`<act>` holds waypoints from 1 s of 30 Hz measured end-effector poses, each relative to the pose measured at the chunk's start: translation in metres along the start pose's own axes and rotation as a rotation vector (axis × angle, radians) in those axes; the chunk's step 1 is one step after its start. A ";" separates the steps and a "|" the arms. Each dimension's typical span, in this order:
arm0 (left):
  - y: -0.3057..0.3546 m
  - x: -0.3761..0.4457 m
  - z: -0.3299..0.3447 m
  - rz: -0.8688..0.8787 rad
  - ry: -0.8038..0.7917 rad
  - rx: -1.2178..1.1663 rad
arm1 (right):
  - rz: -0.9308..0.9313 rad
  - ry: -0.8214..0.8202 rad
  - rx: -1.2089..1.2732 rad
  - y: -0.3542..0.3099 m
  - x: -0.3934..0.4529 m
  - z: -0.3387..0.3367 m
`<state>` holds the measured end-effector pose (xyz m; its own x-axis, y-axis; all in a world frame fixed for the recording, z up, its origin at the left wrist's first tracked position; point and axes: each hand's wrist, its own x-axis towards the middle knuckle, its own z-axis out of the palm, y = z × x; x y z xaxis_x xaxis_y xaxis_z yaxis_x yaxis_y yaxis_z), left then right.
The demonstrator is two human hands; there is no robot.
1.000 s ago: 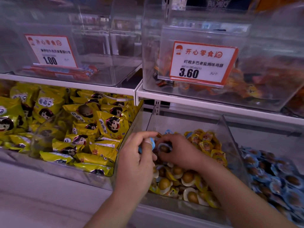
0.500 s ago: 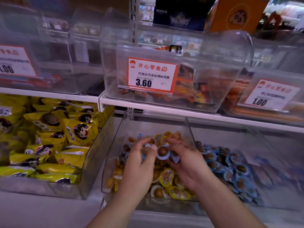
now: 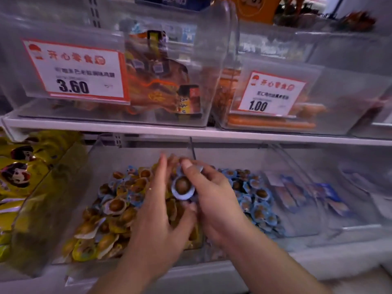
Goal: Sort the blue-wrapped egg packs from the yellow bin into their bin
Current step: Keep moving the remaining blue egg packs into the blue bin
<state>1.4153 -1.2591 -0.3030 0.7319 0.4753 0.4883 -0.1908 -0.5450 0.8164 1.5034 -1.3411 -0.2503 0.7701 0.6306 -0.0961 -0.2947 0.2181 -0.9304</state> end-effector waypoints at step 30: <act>-0.015 -0.014 -0.122 -0.005 0.240 0.597 | -0.574 0.048 -0.939 -0.002 0.018 -0.042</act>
<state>1.3282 -1.1734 -0.2844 0.5517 0.5822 0.5972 0.2594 -0.8003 0.5406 1.5417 -1.3608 -0.2649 0.6821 0.5826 0.4419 0.6457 -0.1962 -0.7380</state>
